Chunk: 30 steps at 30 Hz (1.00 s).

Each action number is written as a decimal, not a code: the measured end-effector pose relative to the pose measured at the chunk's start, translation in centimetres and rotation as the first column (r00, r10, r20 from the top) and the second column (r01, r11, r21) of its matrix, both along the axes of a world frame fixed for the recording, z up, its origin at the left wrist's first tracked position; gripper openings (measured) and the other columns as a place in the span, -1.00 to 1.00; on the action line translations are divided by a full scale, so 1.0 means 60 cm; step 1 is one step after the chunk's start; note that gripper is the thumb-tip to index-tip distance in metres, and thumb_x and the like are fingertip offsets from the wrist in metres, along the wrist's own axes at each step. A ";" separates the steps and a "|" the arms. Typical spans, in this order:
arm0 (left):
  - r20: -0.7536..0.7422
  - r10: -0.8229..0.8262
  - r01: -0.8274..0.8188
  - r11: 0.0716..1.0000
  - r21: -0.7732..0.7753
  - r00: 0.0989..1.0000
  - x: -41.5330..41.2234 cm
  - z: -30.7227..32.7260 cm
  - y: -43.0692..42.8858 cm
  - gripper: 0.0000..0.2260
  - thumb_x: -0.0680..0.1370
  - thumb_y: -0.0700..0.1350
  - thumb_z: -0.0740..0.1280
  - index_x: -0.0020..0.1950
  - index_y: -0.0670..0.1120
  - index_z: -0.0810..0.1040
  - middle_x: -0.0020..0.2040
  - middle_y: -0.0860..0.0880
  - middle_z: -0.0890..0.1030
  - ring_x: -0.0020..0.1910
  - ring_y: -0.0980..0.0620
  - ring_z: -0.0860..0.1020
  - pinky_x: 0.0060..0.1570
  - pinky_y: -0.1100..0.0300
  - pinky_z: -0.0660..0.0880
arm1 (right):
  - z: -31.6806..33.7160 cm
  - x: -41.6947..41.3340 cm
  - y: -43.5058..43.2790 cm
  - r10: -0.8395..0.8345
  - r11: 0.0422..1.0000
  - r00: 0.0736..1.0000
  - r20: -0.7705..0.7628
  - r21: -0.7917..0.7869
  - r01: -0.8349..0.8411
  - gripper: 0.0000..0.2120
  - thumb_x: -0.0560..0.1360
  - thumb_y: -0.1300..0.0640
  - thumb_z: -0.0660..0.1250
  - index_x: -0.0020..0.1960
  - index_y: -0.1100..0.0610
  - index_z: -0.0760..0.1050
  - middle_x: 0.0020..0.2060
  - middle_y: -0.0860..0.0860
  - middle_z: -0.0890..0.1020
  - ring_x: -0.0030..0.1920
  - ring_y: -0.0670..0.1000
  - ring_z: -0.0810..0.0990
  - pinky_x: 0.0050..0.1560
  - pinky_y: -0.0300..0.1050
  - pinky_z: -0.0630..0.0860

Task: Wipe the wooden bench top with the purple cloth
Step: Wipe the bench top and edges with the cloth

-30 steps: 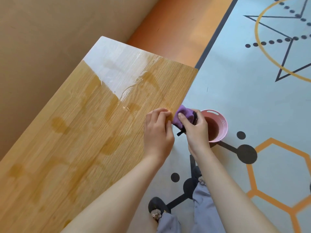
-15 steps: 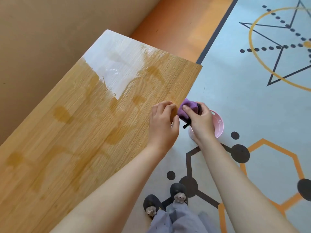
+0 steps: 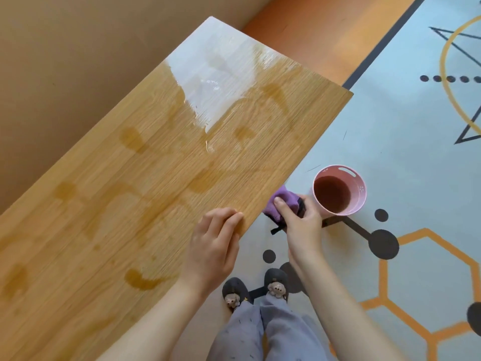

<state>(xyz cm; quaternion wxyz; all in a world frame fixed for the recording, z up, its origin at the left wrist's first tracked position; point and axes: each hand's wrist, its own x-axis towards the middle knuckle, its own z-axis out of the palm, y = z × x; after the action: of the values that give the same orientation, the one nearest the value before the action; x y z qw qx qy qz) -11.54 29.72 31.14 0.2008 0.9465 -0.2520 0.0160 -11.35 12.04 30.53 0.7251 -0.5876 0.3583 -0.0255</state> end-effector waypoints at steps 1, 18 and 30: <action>0.001 -0.001 0.001 1.000 0.001 1.000 0.000 0.001 -0.001 -0.72 0.56 -0.14 0.23 0.23 -0.17 0.54 0.20 -0.07 0.52 0.20 -0.06 0.42 0.20 0.11 0.38 | 0.001 -0.018 0.018 0.023 1.000 1.000 -0.017 0.018 -0.022 -0.91 0.46 0.13 0.42 -0.12 0.06 0.50 -0.25 -0.02 0.58 -0.17 -0.02 0.57 -0.11 -0.08 0.56; -0.020 0.000 0.002 0.998 0.057 1.000 -0.002 0.002 0.000 -0.69 0.56 -0.11 0.20 0.27 -0.15 0.50 0.23 -0.05 0.47 0.25 -0.04 0.39 0.27 0.12 0.33 | -0.005 0.086 -0.082 -0.138 0.990 0.988 0.074 0.012 0.138 -0.86 0.42 0.20 0.44 -0.15 0.06 0.48 -0.20 0.03 0.57 -0.15 -0.01 0.57 -0.01 -0.01 0.56; -0.050 -0.015 0.014 0.999 -0.029 0.999 -0.001 0.003 0.004 -0.69 0.57 -0.11 0.17 0.26 -0.16 0.50 0.25 -0.06 0.48 0.24 -0.06 0.40 0.23 0.04 0.39 | 0.011 -0.081 0.089 0.136 0.989 0.991 0.004 -0.055 -0.136 -0.86 0.45 0.19 0.42 -0.16 0.18 0.46 -0.32 0.07 0.53 -0.31 -0.11 0.49 -0.31 -0.30 0.46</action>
<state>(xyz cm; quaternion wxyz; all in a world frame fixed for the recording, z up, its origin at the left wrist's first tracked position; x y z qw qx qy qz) -11.57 29.96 31.32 0.2209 0.9418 -0.2535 -0.0056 -16.20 17.40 31.21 0.7102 -0.6302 0.3137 0.0120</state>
